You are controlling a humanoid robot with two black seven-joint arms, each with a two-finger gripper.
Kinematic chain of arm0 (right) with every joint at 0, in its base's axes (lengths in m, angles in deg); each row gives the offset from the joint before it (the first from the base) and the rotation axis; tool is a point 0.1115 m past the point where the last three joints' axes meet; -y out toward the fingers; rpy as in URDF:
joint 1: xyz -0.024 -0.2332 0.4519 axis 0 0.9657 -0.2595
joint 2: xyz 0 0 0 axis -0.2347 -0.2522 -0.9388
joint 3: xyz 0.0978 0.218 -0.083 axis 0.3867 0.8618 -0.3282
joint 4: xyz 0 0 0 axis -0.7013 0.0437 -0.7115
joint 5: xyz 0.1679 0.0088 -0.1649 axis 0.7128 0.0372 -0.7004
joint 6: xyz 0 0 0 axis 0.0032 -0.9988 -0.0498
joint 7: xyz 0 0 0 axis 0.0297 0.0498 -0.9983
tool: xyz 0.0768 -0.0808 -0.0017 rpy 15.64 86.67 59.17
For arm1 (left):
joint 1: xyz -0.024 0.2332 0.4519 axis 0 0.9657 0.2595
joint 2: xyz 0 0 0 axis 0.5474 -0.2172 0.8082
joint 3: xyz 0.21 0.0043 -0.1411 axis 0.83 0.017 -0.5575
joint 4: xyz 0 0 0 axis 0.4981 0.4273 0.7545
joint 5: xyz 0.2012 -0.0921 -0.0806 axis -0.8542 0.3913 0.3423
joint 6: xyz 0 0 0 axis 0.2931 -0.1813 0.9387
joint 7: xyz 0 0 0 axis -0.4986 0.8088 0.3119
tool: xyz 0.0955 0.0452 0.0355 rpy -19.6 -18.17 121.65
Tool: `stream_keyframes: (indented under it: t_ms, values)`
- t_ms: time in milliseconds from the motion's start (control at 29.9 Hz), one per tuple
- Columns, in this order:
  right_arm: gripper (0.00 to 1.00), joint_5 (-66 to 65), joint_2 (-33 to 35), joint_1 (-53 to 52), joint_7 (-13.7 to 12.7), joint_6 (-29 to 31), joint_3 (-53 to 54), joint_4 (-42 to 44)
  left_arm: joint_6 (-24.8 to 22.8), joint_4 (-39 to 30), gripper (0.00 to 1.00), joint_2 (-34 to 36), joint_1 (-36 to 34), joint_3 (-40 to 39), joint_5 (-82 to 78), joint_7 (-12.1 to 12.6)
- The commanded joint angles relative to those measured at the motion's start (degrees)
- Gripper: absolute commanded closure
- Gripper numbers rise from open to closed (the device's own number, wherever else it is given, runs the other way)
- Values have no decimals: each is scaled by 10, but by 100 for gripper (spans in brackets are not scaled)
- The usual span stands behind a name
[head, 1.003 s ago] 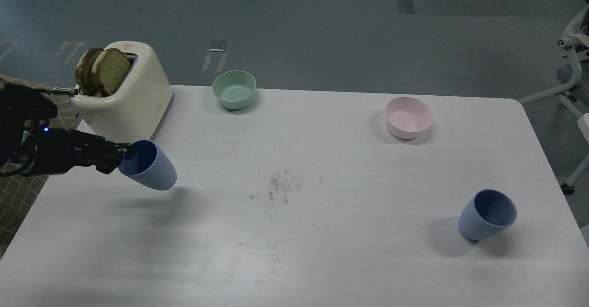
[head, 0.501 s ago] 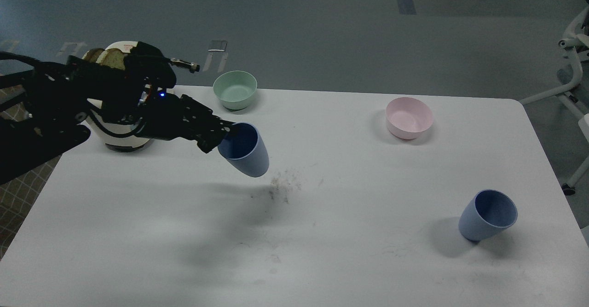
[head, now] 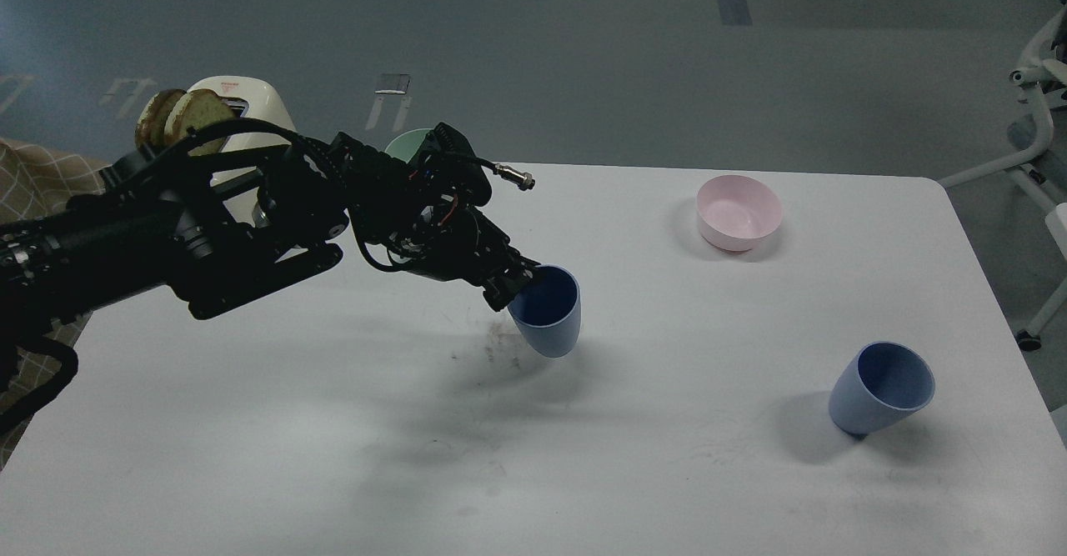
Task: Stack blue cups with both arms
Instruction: 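Carry the blue cup with the left hand to the table center and set it down, then release the cup and raise the left arm back toward the toaster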
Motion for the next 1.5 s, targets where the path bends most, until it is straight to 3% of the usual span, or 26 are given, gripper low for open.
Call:
stream_keyframes:
  t_ms: [0, 301, 401, 468, 535, 735, 902, 969, 1103, 1237, 1470]
  values:
    - [0, 0, 0, 10, 0, 0, 0, -1, 0, 21, 100, -12, 4, 1, -12, 0]
    - [0, 0, 0, 13, 0, 0, 1, -1, 0, 32, 100, -20, 6, 29, -20, 0]
    - [0, 0, 0, 14, 0, 0, 0, -1, 0, 32, 76, -27, 5, 29, -20, 3]
    - [0, 0, -2, 14, 0, 0, 1, -1, 0, 31, 53, -27, 4, 27, -16, 3]
    - [0, 0, -2, 14, 0, 0, 1, -1, 0, 30, 39, -26, 1, 22, -11, 2]
    - [0, 0, 0, 14, 0, 0, 1, -4, 0, 30, 22, -14, -27, 12, 71, 0]
    - [0, 0, 16, 13, 0, 0, 3, -10, 0, 31, 19, 21, -45, -1, 169, -2]
    - [0, -2, 31, 15, -2, 0, -1, -26, 0, 37, 8, 38, -41, -40, 223, -1]
    - [0, -20, 67, 38, -3, 0, -35, -86, 19, 72, 3, 54, 15, -131, 385, -2]
    - [0, -34, 117, 60, -3, 0, -49, -158, 113, 99, 2, 46, 97, -244, 575, -7]
    - [0, -198, 156, 47, -3, 0, -45, -255, 114, 98, 2, 31, 201, -441, 802, -1]
